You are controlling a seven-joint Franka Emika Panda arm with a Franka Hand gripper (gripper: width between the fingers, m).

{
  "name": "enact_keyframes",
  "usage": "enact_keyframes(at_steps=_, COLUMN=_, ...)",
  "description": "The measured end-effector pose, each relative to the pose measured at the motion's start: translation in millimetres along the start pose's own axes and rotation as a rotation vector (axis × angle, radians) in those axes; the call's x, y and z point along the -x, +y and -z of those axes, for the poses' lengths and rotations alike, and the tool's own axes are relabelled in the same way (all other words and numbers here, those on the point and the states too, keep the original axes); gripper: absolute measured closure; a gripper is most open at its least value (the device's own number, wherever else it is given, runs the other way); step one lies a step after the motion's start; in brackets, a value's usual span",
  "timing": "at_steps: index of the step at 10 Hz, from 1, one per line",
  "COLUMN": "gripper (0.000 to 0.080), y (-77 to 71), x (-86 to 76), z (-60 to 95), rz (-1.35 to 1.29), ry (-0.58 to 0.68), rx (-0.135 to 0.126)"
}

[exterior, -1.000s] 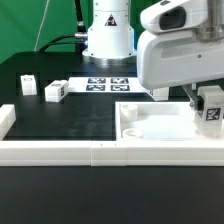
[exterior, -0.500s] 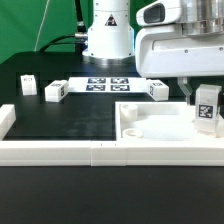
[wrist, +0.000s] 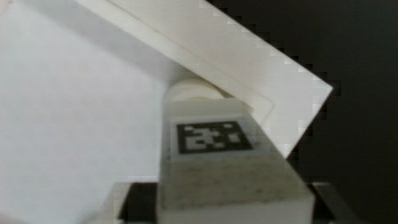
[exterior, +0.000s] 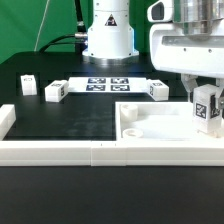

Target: Assemble one leg

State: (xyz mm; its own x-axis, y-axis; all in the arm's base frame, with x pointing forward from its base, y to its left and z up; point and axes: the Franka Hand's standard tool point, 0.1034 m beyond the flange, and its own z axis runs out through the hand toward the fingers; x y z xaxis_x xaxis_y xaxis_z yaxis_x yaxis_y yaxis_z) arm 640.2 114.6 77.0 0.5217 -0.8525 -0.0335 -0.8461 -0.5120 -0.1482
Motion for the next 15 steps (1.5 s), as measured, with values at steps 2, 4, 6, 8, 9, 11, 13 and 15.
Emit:
enact_keyframes(at_steps=2, gripper=0.0287, y=-0.2, x=0.9, z=-0.8, rz=0.059, ry=-0.004, rx=-0.003)
enact_keyframes(at_steps=4, gripper=0.0193, y=-1.6, x=1.2, z=-2.2, rz=0.282, ry=-0.011, rx=0.008)
enact_keyframes(at_steps=6, gripper=0.0158, y=-4.1, x=2.4, z=-2.2, rz=0.565, ry=-0.024, rx=0.029)
enact_keyframes(at_steps=8, gripper=0.0152, y=-4.5, x=1.7, z=-1.6, rz=0.851, ry=-0.036, rx=0.079)
enact_keyframes(at_steps=9, gripper=0.0151, y=-5.7, x=1.1, z=0.3, rz=0.976, ry=-0.043, rx=0.103)
enact_keyframes(at_steps=11, gripper=0.0151, y=-6.6, x=0.3, z=1.9, rz=1.115, ry=-0.049, rx=0.110)
enact_keyframes(at_steps=13, gripper=0.0151, y=-4.7, x=-7.5, z=2.8, rz=1.330, ry=-0.057, rx=0.105)
enact_keyframes(at_steps=15, gripper=0.0252, y=-4.4, x=-8.2, z=2.9, rz=1.347, ry=-0.057, rx=0.105)
